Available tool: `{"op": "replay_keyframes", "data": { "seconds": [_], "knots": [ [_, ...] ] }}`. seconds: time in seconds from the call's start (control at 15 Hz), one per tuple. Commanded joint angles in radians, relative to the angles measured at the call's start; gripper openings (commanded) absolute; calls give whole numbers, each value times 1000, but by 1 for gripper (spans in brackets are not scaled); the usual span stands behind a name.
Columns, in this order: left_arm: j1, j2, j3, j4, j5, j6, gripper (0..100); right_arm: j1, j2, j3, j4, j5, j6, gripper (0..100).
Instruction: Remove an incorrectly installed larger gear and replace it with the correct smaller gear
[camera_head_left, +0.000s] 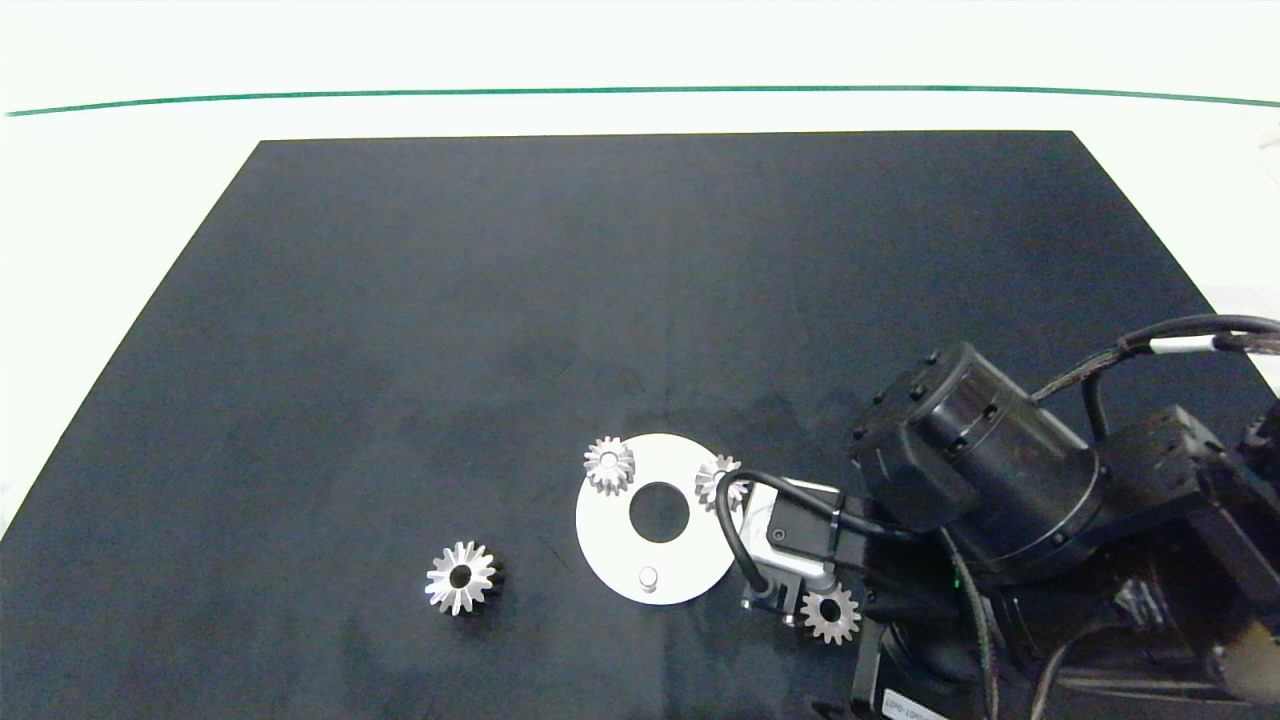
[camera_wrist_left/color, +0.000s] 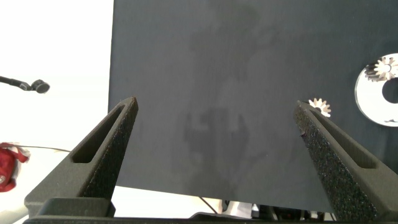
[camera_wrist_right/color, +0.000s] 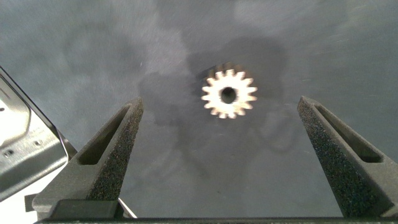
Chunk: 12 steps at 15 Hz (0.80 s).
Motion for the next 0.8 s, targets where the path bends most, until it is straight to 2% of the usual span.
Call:
{"op": "replay_keyframes", "data": {
  "seconds": [0.07, 0.27, 0.47, 0.6, 0.8],
  "knots": [
    [0, 3, 2, 6, 2, -2, 100, -9, 60, 17, 0, -11, 4, 100],
    [1, 3, 2, 6, 2, -1, 100, -19, 100, 3, -25, -13, 27, 100],
    [1, 1, 2, 6, 2, -1, 100, -40, 113, 3, -68, -46, 34, 100],
    [0, 1, 2, 6, 2, -1, 100, -43, 110, 8, -72, -46, 35, 100],
    [1, 1, 2, 6, 2, -1, 100, -56, 104, 29, -72, -45, 37, 94]
  ]
}}
